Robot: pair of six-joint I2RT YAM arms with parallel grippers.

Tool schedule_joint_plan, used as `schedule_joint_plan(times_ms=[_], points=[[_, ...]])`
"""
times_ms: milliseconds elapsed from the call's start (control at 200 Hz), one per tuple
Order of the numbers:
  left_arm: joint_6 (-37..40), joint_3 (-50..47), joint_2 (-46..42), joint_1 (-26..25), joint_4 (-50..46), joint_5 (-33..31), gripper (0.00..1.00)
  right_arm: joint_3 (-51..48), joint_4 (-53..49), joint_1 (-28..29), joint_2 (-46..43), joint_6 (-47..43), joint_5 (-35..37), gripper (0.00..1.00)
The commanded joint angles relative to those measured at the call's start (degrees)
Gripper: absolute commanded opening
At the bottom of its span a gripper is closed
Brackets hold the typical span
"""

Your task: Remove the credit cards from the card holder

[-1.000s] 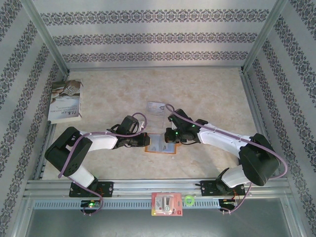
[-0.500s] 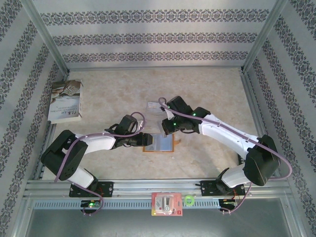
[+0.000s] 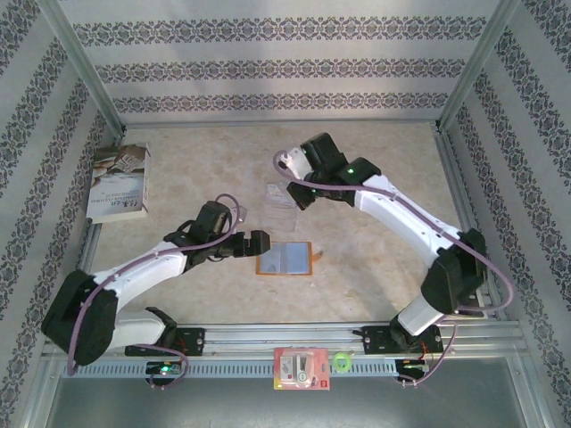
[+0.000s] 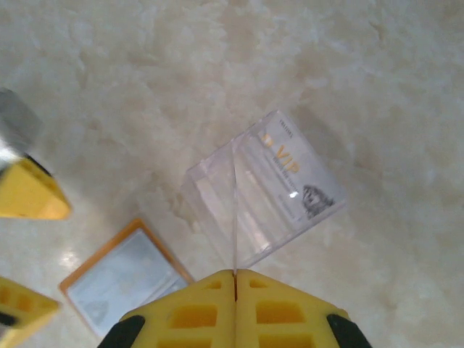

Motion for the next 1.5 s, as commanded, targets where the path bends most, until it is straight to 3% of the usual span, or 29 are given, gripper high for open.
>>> schedule_joint_plan(times_ms=[0, 165, 360, 575, 1494], points=[[3.1, 2.85, -4.69, 1.53, -11.12, -6.12, 1.0, 6.73, -4.5, -0.55, 5.14, -8.98, 2.67, 0.0], [5.03, 3.8, -10.53, 2.9, -17.97, -12.39, 1.0, 16.88, -9.37, -0.72, 13.41, -17.61, 3.47, 0.0], [4.32, 3.05, -11.27, 5.22, -18.54, -11.83, 1.0, 27.85, -17.2, -1.91, 22.6, -24.88, -1.08, 0.0], [4.65, 2.88, -10.21, 7.12, -19.21, -11.64, 1.0, 34.83, -22.14, -3.22, 28.87, -29.12, -1.33, 0.0], [4.06, 0.94, -8.14, 9.03, -17.57, -9.73, 1.0, 40.21, -24.29, -3.01, 37.8, -31.05, -2.23, 0.0]])
